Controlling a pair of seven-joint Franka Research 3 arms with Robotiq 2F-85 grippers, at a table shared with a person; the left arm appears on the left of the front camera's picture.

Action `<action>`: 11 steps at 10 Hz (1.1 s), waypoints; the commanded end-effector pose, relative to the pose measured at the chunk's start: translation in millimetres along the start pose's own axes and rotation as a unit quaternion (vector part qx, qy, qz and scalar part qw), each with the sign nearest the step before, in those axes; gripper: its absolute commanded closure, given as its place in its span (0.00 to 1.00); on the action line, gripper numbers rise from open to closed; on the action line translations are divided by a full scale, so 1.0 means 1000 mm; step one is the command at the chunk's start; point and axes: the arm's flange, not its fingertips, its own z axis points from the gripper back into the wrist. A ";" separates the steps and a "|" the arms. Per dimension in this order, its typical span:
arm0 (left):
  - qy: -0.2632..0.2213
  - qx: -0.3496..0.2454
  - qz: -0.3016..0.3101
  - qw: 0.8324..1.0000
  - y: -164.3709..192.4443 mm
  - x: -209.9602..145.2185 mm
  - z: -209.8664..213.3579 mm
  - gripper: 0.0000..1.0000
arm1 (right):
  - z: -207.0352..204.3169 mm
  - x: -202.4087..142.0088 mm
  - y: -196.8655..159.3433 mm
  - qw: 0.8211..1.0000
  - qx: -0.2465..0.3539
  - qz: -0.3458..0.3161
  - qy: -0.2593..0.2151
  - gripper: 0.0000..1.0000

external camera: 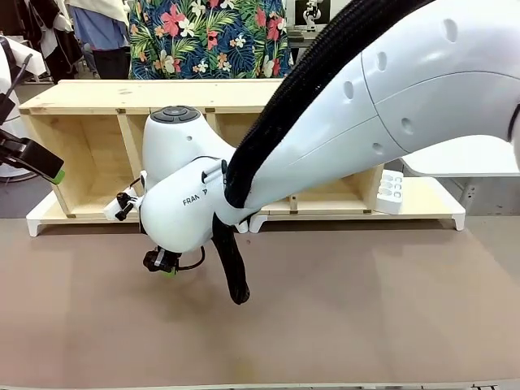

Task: Perform cable management.
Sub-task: Pull the grasped Power Cable to the location of the Power Strip.

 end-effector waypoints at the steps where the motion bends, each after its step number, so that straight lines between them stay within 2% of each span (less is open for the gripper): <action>1: -0.001 0.001 -0.002 1.000 0.001 0.001 -0.001 0.00 | -0.001 0.003 -0.003 1.000 0.004 0.002 0.000 0.86; 7: -0.001 0.001 -0.002 1.000 0.001 0.001 -0.001 0.00 | -0.001 0.000 -0.004 1.000 0.004 -0.003 -0.002 0.86; 11: -0.001 0.001 -0.002 1.000 0.001 0.001 -0.001 0.00 | 0.025 -0.060 0.019 0.999 -0.002 -0.042 0.014 0.86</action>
